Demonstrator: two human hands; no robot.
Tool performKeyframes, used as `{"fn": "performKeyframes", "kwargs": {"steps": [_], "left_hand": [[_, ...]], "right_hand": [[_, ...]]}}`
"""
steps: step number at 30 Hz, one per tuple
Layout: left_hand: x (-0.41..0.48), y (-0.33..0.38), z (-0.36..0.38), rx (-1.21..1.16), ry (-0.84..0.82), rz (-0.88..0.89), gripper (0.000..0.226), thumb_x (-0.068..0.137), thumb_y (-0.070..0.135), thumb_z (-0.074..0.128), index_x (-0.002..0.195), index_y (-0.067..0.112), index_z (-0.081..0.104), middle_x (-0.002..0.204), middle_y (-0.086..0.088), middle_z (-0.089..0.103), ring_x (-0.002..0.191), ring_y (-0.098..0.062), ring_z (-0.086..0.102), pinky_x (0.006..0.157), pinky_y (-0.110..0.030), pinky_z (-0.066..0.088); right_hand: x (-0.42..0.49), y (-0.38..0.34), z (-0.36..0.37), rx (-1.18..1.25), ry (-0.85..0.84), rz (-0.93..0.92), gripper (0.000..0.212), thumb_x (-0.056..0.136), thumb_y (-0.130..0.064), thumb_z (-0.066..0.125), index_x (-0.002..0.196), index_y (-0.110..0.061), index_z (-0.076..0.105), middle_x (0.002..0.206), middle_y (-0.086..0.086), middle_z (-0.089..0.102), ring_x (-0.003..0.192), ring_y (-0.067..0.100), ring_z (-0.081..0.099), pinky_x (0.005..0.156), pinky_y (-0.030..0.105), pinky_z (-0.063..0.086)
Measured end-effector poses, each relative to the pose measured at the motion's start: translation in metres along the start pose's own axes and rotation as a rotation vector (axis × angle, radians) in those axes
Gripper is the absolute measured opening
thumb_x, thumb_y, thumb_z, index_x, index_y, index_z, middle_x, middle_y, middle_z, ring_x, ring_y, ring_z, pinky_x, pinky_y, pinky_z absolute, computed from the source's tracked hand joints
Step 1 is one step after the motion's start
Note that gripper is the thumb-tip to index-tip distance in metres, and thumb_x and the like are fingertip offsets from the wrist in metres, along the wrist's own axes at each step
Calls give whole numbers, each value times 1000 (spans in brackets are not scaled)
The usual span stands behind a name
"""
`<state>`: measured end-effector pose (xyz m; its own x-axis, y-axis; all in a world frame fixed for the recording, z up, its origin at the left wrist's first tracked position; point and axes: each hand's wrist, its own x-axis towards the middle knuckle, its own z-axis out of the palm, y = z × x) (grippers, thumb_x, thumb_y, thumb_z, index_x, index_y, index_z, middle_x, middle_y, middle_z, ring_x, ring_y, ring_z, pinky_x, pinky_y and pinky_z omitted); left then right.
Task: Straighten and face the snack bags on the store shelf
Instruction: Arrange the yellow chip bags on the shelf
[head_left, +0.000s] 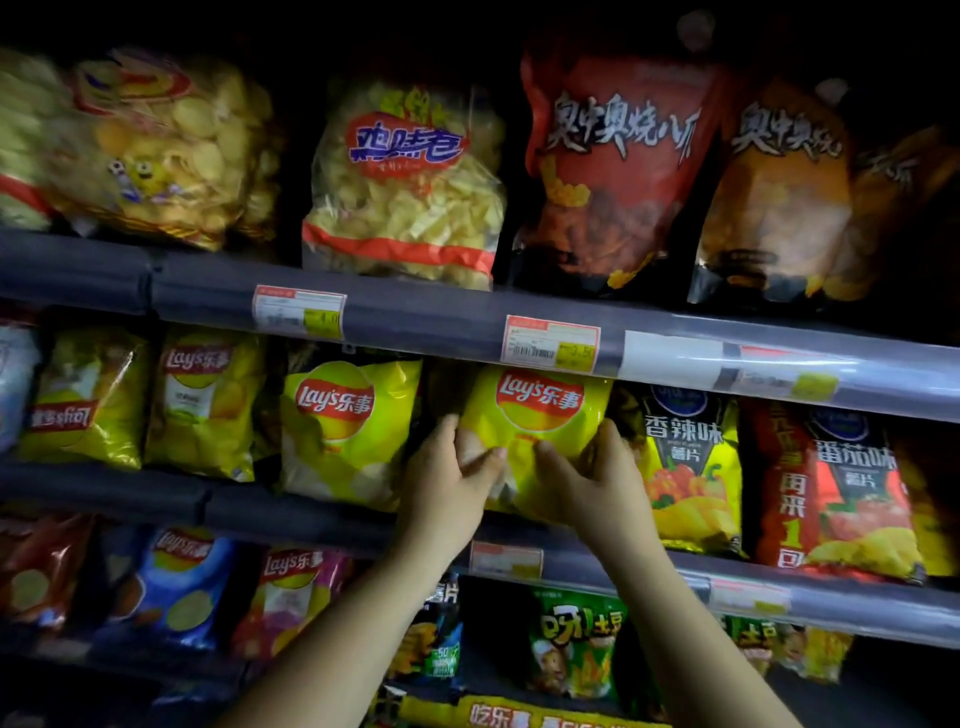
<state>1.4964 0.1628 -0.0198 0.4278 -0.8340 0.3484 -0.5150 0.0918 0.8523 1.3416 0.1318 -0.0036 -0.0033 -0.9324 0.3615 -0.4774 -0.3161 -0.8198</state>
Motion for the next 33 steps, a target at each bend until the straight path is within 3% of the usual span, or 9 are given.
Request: {"fn": "performKeyframes", "kwargs": {"steps": [5, 10, 12, 14, 17, 21, 24, 28, 33], "left_hand": [[5, -21, 16, 98, -38, 25, 60, 90, 39, 68, 137, 5, 50, 119, -8, 67, 112, -28, 63, 86, -31, 48], [-9, -20, 14, 173, -39, 101, 78, 93, 36, 64, 155, 8, 27, 148, -11, 51, 133, -25, 51, 102, -28, 44], [-24, -12, 3, 173, -25, 184, 81, 92, 36, 65, 157, 15, 22, 154, -4, 44, 139, -19, 45, 105, -25, 41], [-41, -9, -13, 164, -17, 262, 69, 93, 36, 63, 153, 23, 32, 147, 7, 48, 134, -10, 47, 106, -21, 41], [-56, -20, -40, 138, 82, 284, 43, 92, 32, 63, 133, 26, 50, 129, 13, 58, 117, -4, 57, 97, -22, 48], [-52, -48, -79, 168, 400, 167, 33, 90, 16, 66, 121, 12, 54, 115, -1, 60, 105, -15, 59, 90, -38, 53], [-38, -62, -96, 184, 455, 60, 43, 90, 19, 63, 130, 9, 49, 127, -8, 56, 119, -24, 55, 101, -46, 49], [-20, -72, -102, 237, 335, -86, 57, 95, 28, 61, 145, 11, 39, 147, -10, 49, 134, -28, 49, 108, -42, 43], [-13, -68, -99, 203, 290, -142, 56, 96, 31, 59, 146, 15, 41, 147, -6, 52, 133, -25, 51, 99, -29, 38]], "right_hand": [[5, 5, 12, -148, -57, 42, 58, 87, -26, 78, 132, -1, 49, 131, 21, 63, 123, 38, 60, 96, 41, 50], [-13, 6, 12, -98, 5, -42, 77, 85, -21, 79, 149, -6, 37, 142, 12, 58, 133, 30, 55, 108, 45, 49], [-21, 6, 7, -93, 104, -134, 73, 85, -14, 78, 146, -4, 40, 140, 13, 56, 132, 29, 53, 109, 41, 47], [-28, 6, 2, -115, 210, -223, 62, 85, -7, 76, 138, 0, 45, 129, 15, 55, 124, 33, 54, 103, 38, 45], [-37, 1, -1, -57, 253, -326, 40, 86, -4, 72, 120, -4, 51, 112, 9, 52, 105, 33, 56, 88, 44, 51], [-47, -11, 12, 95, 5, -353, 19, 90, -9, 66, 104, -16, 56, 97, 0, 60, 91, 16, 63, 74, 40, 55], [-51, -26, 31, 128, -216, -381, 16, 91, -17, 64, 106, -19, 59, 100, -3, 66, 94, 11, 67, 80, 37, 56], [-51, -44, 57, 38, -366, -394, 45, 89, -27, 64, 131, -15, 52, 125, 5, 63, 118, 22, 61, 98, 40, 53], [-44, -56, 72, -18, -452, -339, 73, 89, -27, 67, 151, -8, 34, 148, 10, 49, 139, 28, 44, 108, 32, 38]]}}
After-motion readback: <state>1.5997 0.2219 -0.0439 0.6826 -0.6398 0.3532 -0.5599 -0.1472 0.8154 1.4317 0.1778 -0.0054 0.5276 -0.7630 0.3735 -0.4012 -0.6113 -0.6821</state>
